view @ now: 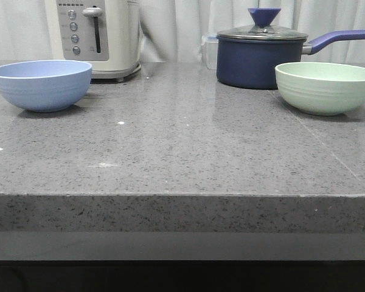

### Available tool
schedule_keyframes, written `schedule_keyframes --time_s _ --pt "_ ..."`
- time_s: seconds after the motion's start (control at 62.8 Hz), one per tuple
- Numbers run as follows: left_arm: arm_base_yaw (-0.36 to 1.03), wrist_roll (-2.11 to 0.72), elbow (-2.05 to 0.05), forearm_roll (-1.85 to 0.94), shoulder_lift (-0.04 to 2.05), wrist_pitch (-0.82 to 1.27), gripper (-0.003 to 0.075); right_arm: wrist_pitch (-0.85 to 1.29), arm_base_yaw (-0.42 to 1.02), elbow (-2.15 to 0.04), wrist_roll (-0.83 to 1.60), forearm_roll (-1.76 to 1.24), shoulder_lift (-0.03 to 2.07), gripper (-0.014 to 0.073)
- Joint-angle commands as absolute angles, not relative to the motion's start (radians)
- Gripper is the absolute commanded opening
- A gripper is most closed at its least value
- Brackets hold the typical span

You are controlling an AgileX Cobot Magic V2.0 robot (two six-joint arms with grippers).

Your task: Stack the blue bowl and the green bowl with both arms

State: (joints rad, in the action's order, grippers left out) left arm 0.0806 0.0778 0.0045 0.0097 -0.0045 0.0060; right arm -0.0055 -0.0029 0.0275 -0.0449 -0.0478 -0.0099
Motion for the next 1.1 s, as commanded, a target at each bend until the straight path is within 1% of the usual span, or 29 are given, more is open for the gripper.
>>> schedule_keyframes --time_s 0.0,0.685,0.86,0.971,1.083 --pt "0.082 0.078 0.010 0.000 -0.023 -0.075 -0.0020 -0.087 -0.008 0.012 -0.043 -0.037 -0.030 -0.0064" --pt "0.082 0.078 0.010 0.000 -0.023 -0.075 -0.0020 -0.104 -0.008 0.012 -0.043 -0.037 -0.030 -0.0064" --pt "0.082 0.078 0.006 0.000 -0.023 -0.143 -0.0020 -0.122 -0.008 0.011 -0.043 -0.037 -0.030 -0.0064" --pt "0.082 0.080 -0.056 0.000 -0.023 -0.129 -0.0020 -0.099 -0.008 -0.041 -0.043 -0.037 -0.030 -0.0064" --pt "0.082 0.080 -0.192 -0.016 -0.017 0.000 -0.0020 0.024 -0.008 -0.152 -0.042 -0.033 -0.027 -0.0064"
